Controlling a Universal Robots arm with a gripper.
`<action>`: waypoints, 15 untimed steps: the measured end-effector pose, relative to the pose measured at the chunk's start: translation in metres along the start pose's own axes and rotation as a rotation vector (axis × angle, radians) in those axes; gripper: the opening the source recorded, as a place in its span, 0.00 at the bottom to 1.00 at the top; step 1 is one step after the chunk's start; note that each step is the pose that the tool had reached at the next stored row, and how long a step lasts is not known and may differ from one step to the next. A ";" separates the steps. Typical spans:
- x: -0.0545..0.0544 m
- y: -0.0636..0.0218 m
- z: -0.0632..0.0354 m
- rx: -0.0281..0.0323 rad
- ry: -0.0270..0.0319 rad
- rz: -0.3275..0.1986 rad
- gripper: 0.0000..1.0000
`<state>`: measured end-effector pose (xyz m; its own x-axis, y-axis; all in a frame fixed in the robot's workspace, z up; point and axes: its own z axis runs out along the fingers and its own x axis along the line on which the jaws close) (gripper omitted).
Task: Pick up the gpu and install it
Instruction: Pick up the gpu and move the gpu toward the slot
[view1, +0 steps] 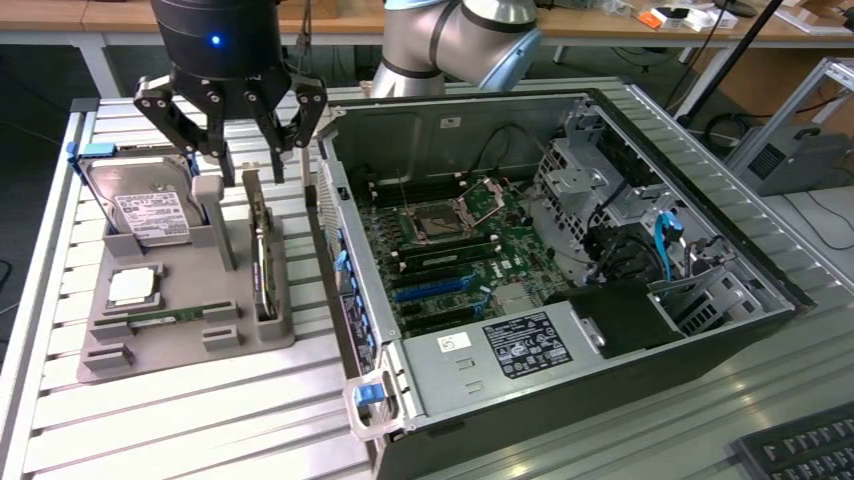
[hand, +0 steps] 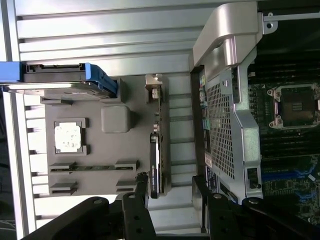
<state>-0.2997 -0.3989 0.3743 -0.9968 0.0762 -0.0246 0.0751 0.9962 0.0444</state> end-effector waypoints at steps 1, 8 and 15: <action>0.000 0.0000 0.0003 0.0000 0.0000 0.000 0.48; 0.000 -0.0001 0.0031 0.0001 0.0002 0.000 0.48; 0.000 -0.0003 0.0063 0.0001 0.0001 0.000 0.48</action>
<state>-0.2998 -0.3989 0.3680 -0.9968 0.0762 -0.0245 0.0751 0.9962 0.0443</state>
